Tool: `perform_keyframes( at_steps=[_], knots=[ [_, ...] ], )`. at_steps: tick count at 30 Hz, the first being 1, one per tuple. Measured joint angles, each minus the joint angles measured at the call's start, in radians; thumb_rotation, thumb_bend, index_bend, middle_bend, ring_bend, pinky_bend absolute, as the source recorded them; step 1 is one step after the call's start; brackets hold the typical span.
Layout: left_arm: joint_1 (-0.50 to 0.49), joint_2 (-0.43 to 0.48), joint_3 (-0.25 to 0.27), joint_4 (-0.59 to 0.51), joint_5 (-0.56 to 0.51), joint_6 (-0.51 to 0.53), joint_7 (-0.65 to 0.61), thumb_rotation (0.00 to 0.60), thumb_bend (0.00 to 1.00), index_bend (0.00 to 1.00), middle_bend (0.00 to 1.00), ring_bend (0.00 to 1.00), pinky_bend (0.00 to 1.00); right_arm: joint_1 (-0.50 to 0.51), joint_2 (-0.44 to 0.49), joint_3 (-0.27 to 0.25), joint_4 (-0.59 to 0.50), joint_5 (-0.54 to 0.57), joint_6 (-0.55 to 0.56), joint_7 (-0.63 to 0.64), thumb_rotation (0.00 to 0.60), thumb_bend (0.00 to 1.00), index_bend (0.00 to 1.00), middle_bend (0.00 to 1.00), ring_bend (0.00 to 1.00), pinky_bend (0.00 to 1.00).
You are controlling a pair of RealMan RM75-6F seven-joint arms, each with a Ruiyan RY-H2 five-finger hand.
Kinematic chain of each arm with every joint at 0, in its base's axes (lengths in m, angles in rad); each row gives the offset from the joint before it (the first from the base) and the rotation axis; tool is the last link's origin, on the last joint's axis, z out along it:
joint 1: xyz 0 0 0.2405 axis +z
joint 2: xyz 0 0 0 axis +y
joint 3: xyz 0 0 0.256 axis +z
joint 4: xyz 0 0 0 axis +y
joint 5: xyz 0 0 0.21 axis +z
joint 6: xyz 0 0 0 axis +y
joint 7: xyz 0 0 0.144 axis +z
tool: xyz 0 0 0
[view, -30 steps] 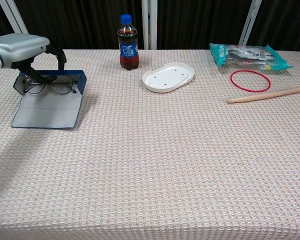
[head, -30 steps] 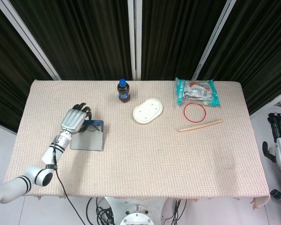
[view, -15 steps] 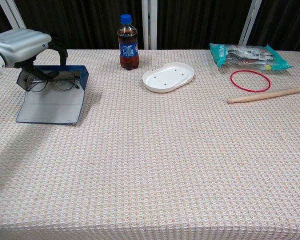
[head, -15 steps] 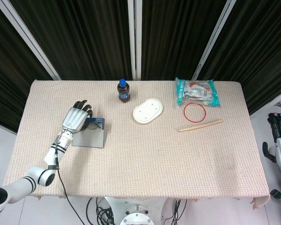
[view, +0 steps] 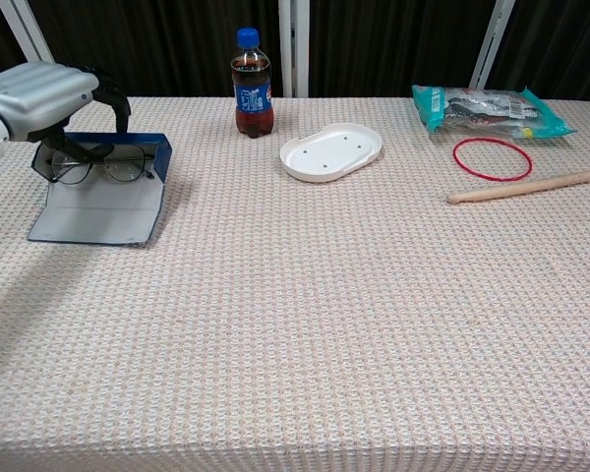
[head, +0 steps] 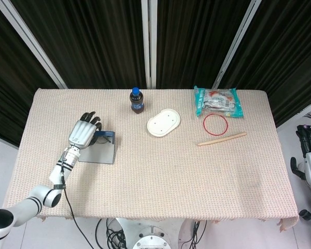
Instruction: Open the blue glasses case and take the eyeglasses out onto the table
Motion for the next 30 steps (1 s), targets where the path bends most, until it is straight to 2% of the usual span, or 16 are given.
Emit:
perform_keyframes(
  at_steps=[12, 19, 26, 30],
  knots=[
    [0.020, -0.063, 0.014, 0.125, 0.052, 0.096, -0.020, 0.600, 0.42, 0.54, 0.26, 0.08, 0.16, 0.001, -0.005, -0.003, 0.005, 0.001, -0.007, -0.003, 0.600, 0.47, 0.00, 0.00, 0.00, 0.00],
    [0.032, -0.130, 0.020, 0.242, 0.083, 0.165, -0.068, 0.600, 0.42, 0.54, 0.26, 0.08, 0.15, 0.004, -0.010, -0.004, 0.004, 0.000, -0.011, -0.007, 0.600, 0.47, 0.00, 0.00, 0.00, 0.00],
    [0.041, -0.184, 0.022, 0.326, 0.094, 0.193, -0.104, 0.600, 0.42, 0.54, 0.26, 0.08, 0.15, 0.003, -0.008, -0.004, 0.005, 0.004, -0.012, -0.007, 0.600, 0.47, 0.00, 0.00, 0.00, 0.00],
    [0.040, -0.194, 0.023, 0.343, 0.093, 0.175, -0.118, 0.600, 0.42, 0.54, 0.26, 0.08, 0.15, 0.002, -0.008, -0.005, 0.006, 0.002, -0.011, -0.005, 0.600, 0.47, 0.00, 0.00, 0.00, 0.00]
  ],
)
